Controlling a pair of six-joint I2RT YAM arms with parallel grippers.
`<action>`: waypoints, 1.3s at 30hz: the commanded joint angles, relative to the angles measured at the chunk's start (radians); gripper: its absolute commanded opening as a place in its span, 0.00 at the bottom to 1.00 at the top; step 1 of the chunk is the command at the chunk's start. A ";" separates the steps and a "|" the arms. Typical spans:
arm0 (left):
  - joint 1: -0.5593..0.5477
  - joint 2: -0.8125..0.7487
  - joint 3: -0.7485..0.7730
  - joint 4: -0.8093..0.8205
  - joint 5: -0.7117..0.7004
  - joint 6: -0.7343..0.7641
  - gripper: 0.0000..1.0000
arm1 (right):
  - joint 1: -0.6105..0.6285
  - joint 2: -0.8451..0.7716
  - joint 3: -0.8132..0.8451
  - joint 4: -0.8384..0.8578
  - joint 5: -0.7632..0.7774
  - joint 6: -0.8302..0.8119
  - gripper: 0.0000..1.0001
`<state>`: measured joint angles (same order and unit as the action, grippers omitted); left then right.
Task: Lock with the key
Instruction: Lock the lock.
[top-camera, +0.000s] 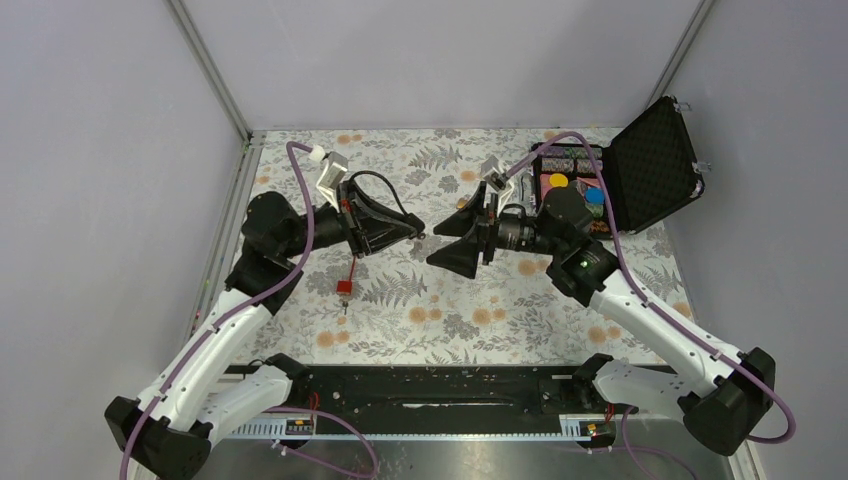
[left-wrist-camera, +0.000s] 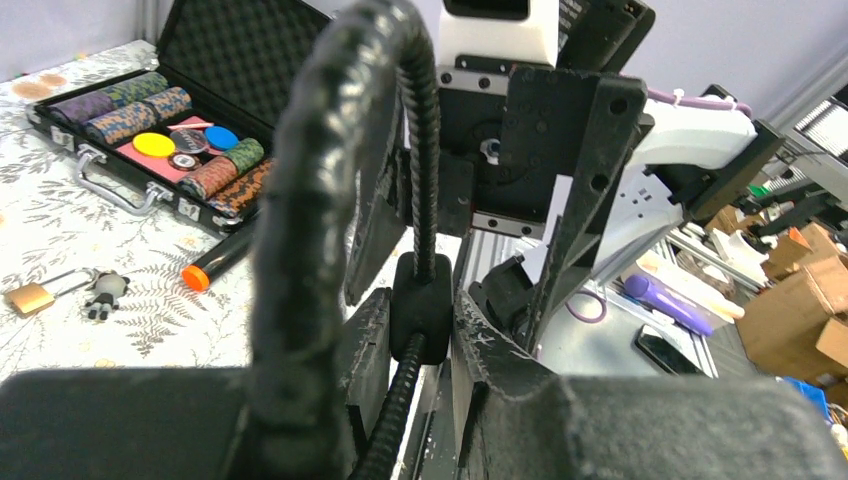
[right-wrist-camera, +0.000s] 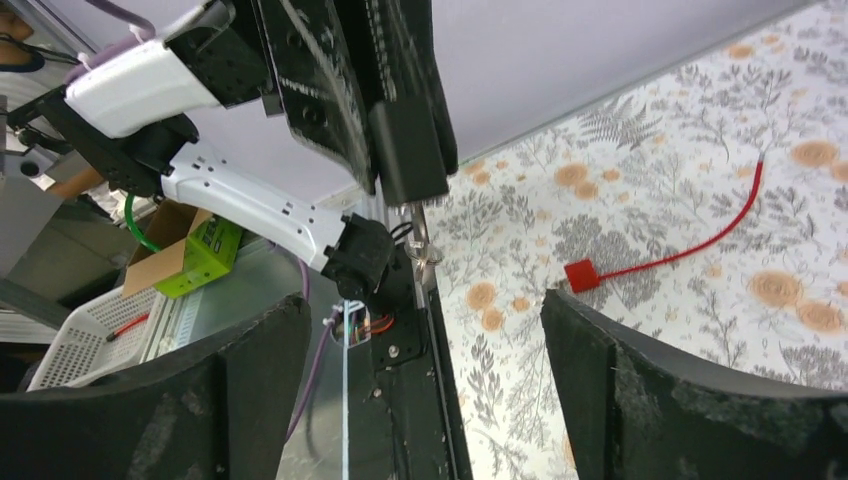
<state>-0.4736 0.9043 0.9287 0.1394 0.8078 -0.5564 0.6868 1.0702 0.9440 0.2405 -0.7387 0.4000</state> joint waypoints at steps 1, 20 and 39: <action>-0.002 -0.024 0.001 0.115 0.070 0.003 0.00 | 0.011 0.033 0.034 0.144 -0.003 0.026 0.88; -0.002 -0.027 -0.008 0.123 0.067 -0.005 0.00 | 0.078 0.123 0.137 0.084 0.010 0.023 0.23; 0.023 -0.063 0.039 0.021 -0.072 0.057 0.00 | 0.047 0.143 0.123 -0.426 -0.124 -0.288 0.00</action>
<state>-0.4873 0.9039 0.9230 0.0204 0.8478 -0.4995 0.7578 1.2072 1.0801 0.0364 -0.7769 0.1940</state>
